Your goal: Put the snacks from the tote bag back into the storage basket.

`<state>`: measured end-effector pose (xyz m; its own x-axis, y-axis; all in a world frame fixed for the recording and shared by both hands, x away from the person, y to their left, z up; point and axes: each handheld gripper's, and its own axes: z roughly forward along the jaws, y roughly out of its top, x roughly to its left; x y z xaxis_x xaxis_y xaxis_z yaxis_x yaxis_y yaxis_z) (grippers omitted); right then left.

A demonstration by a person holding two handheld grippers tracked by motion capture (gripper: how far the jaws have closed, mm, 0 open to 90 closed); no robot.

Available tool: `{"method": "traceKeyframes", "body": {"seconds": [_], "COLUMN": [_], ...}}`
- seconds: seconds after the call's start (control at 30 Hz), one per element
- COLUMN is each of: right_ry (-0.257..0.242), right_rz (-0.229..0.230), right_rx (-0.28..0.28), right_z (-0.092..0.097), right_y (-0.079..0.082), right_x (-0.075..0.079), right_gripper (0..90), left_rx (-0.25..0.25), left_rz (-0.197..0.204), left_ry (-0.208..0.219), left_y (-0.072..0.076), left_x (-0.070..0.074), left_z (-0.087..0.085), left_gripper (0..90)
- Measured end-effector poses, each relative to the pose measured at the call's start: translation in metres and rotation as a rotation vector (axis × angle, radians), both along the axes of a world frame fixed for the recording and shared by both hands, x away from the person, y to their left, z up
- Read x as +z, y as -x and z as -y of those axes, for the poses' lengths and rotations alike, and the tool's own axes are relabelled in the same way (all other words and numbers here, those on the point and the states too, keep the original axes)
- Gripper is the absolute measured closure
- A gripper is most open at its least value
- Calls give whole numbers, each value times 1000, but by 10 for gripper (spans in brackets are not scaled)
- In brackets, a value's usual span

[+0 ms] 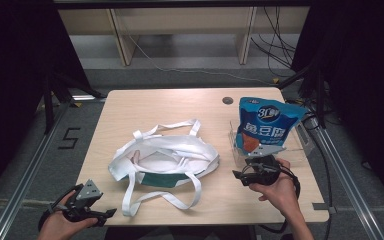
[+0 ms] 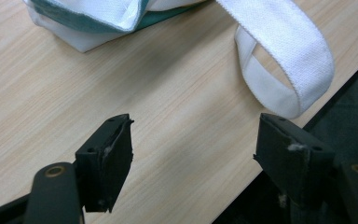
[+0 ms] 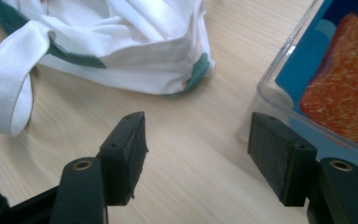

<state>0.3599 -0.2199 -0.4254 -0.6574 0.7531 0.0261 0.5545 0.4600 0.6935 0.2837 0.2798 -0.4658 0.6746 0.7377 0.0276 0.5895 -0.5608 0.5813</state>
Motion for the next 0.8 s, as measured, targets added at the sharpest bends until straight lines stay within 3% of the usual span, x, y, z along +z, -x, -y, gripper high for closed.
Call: {"method": "traceKeyframes", "body": {"seconds": [0.03,0.07,0.33,0.43,0.53,0.57,0.63,0.67,0.7,0.73,0.77,0.8], "right_ry": [-15,-1,19,20,-20,8,-4,9,9,-2,14,8], "right_rz": [10,-17,18,0,0,-11,15,-24,-6,-31,-5,8], "right_rx": [-1,11,60,66,69,83,59,83,69,75,107,102], "right_z": [-3,-3,-11,-13,-16,-14,-16,-15,-16,-17,-17,-18], "right_y": [1,3,12,16,20,21,24,24,26,28,27,29], "right_x": [-3,-1,-10,-11,-18,-18,-23,-21,-23,-23,-24,-26], "right_gripper": [371,368,336,327,321,314,306,303,299,299,298,293], "left_rx": [4,3,4,5,2,5,3,6,6,3,2,0], "left_rz": [5,4,0,5,5,5,4,6,8,7,4,2], "left_ry": [-5,-5,-10,-7,-11,-9,-10,-9,-11,-14,-10,-10], "left_y": [0,0,-1,0,-1,-1,-1,-1,-1,-1,-1,-1], "left_x": [0,0,0,-1,-1,-1,-1,-1,-1,-1,-1,-1], "left_z": [0,0,0,1,0,0,0,1,1,0,1,1], "left_gripper": [263,263,263,261,256,256,254,253,252,248,245,245]}}
